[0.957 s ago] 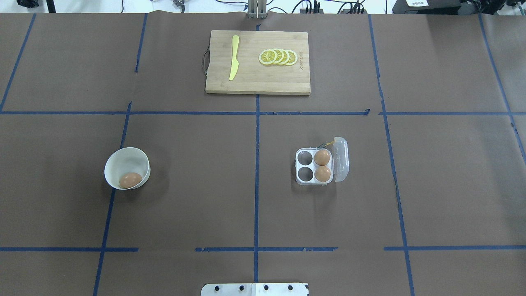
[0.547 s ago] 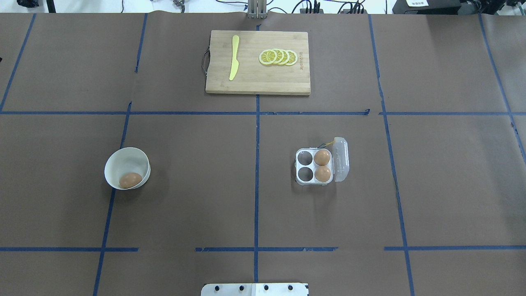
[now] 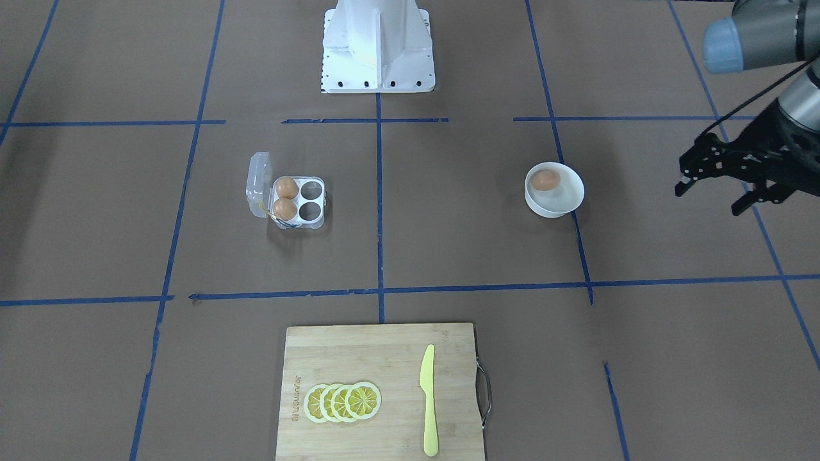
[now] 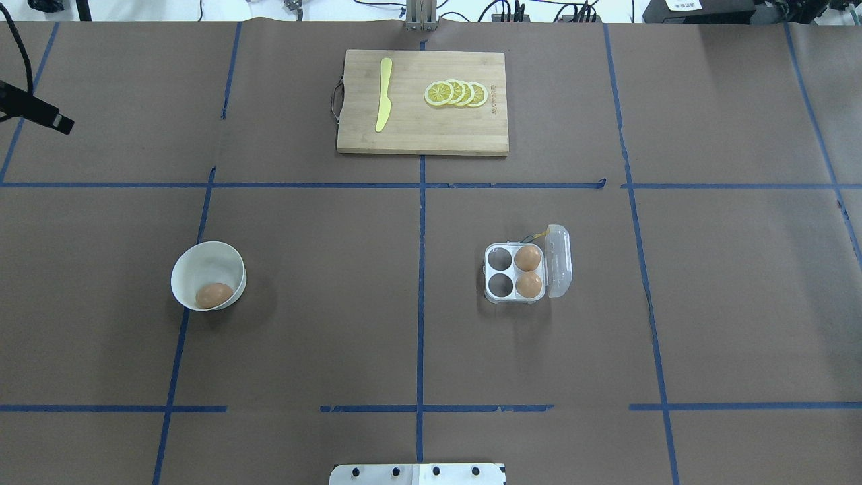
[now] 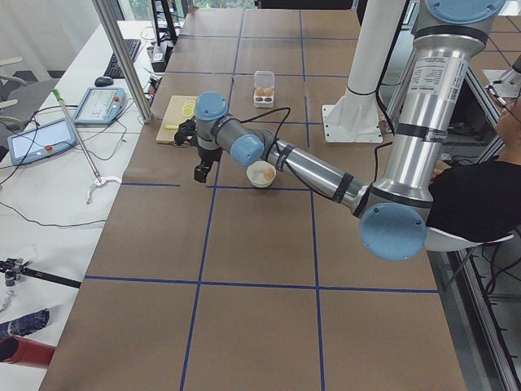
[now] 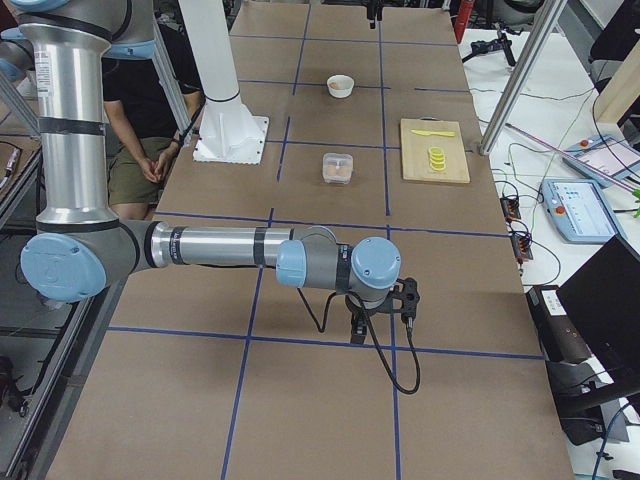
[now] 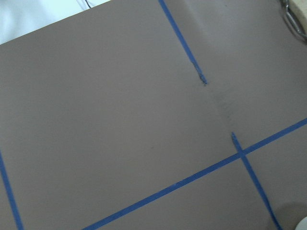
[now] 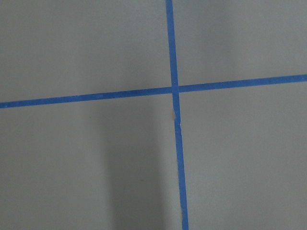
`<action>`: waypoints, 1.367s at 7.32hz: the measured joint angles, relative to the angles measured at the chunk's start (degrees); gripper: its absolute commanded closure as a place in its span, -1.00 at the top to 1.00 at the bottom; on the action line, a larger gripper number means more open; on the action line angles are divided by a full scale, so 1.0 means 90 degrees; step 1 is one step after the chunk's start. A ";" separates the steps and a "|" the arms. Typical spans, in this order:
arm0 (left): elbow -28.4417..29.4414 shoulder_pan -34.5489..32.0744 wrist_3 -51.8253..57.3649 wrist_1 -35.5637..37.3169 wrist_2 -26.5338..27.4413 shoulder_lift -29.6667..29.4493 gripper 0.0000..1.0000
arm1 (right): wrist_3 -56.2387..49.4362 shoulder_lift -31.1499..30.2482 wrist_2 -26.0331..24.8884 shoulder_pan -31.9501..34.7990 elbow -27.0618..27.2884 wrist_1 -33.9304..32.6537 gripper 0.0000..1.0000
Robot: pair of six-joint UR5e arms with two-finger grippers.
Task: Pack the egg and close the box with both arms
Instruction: 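Move the left gripper down into the white bowl over the egg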
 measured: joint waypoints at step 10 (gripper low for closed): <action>0.0075 0.3042 -0.3581 -0.1461 0.1601 0.0230 0.66 | 0.0023 0.0067 -0.0228 -0.0009 -0.0110 0.0294 1.00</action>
